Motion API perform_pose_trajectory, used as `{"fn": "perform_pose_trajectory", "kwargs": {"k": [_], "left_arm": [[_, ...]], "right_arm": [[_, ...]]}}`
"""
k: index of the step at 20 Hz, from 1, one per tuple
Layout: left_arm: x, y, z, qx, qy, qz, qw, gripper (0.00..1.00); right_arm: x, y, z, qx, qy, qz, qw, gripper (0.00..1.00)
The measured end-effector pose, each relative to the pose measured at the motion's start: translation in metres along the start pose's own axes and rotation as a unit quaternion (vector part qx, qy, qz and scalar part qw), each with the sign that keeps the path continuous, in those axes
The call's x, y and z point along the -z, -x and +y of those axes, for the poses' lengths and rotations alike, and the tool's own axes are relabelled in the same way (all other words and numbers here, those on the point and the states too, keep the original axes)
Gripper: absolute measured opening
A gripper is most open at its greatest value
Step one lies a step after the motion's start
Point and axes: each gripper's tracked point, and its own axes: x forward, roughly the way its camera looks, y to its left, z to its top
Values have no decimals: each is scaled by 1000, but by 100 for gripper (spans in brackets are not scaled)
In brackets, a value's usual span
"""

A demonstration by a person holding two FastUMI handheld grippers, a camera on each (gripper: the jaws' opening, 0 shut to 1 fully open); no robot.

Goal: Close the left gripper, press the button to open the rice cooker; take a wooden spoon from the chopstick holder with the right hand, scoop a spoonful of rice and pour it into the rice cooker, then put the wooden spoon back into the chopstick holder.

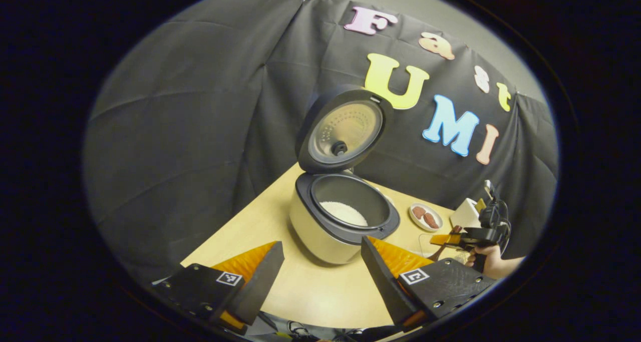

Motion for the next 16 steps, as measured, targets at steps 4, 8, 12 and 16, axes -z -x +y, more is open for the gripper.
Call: {"fn": "perform_pose_trajectory", "kwargs": {"k": [4, 8, 12, 16], "left_arm": [[-1, 4, 2, -1, 2, -3, 1000, 98], [0, 3, 6, 0, 5, -2, 1000, 98], [-5, 5, 2, 5, -2, -7, 1000, 98], [-6, 5, -7, 16, -7, -9, 1000, 99]], "right_arm": [[2, 1, 5, -8, -41, 19, 999, 13], [-1, 5, 1, -19, -122, 34, 992, 17], [-7, 20, -17, -23, -167, 27, 985, 16], [-16, 36, -44, -10, -197, 8, 980, 17]]}}
